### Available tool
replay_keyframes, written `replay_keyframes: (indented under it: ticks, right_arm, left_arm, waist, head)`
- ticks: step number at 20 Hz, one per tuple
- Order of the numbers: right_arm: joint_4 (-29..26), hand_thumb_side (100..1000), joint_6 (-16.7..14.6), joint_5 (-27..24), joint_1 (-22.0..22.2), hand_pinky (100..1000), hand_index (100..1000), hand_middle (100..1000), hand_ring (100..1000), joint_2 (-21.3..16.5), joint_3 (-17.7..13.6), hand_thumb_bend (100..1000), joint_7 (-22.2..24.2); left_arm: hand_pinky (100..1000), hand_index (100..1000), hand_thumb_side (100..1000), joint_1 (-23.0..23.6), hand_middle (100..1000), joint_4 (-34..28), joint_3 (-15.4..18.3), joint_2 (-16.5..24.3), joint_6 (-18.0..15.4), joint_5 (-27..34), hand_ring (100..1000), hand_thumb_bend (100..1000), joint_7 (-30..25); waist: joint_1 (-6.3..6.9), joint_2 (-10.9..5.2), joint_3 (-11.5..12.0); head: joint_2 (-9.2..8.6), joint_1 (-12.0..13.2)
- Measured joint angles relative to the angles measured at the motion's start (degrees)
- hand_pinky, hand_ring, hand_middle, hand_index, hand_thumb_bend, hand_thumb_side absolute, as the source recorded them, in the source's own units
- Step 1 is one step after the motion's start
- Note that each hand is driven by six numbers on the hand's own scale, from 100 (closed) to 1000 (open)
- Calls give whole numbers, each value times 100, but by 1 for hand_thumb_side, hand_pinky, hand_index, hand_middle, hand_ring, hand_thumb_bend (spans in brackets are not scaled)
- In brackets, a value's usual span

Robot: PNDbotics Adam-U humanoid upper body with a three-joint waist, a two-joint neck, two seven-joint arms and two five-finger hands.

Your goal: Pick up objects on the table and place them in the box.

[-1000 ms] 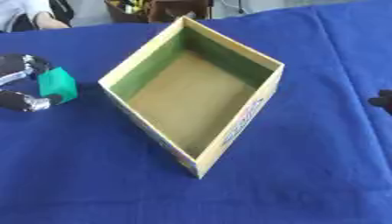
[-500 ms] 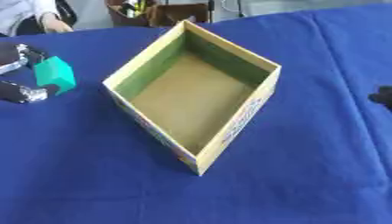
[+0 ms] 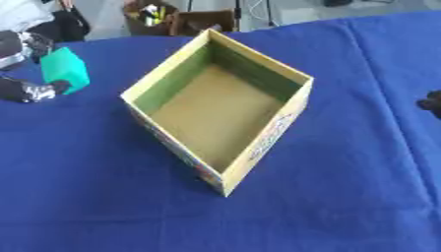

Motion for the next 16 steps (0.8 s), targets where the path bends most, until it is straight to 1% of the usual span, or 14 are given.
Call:
replay_keyframes:
  ticks: [4, 9, 13, 16]
  right_arm:
    - [0, 848, -6, -43, -1, 944, 845, 711, 912, -3, 0, 100, -6]
    - [0, 847, -2, -115, -16, 944, 845, 711, 912, -5, 2, 100, -2]
    - [0, 848, 32, -206, -125, 946, 846, 712, 912, -5, 12, 100, 4]
    - [0, 848, 53, -309, -200, 946, 846, 712, 912, -5, 43, 100, 9]
  left_arm:
    - [491, 687, 877, -257, 557, -152, -65, -198, -2, 293, 570, 100, -166]
    - [486, 676, 864, -528, 544, -359, -109, -508, 90, 624, 566, 100, -374]
    - [484, 669, 865, -747, 534, -412, -110, -775, 208, 636, 566, 100, -505]
    - [484, 669, 865, -854, 534, -435, -110, -973, 277, 515, 566, 100, -520]
  waist:
    - [4, -16, -36]
    - [33, -74, -159]
    - [37, -77, -280]
    - [37, -77, -334]
  head:
    - [20, 1]
    - [53, 60]
    - [54, 167]
    - [54, 236]
